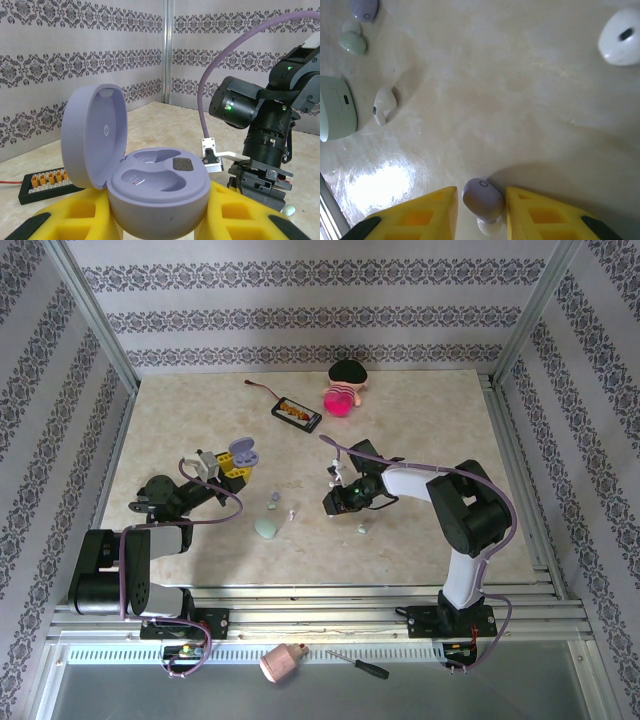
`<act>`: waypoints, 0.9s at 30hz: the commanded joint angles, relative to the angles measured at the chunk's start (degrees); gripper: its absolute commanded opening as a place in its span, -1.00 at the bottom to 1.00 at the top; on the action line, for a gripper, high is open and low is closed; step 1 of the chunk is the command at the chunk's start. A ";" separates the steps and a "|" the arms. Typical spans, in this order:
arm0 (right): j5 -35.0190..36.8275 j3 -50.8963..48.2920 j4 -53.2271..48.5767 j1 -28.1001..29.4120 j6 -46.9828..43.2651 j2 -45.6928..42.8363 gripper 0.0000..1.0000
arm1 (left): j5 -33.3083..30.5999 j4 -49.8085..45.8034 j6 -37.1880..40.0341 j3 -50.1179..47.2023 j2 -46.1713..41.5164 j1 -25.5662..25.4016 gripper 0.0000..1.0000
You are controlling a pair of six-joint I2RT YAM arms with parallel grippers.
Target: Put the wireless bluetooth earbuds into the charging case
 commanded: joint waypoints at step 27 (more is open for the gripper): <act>-4.24 7.97 -7.17 1.57 -8.69 4.23 -0.14 | 1.03 3.51 -0.23 0.23 -0.13 0.42 -0.68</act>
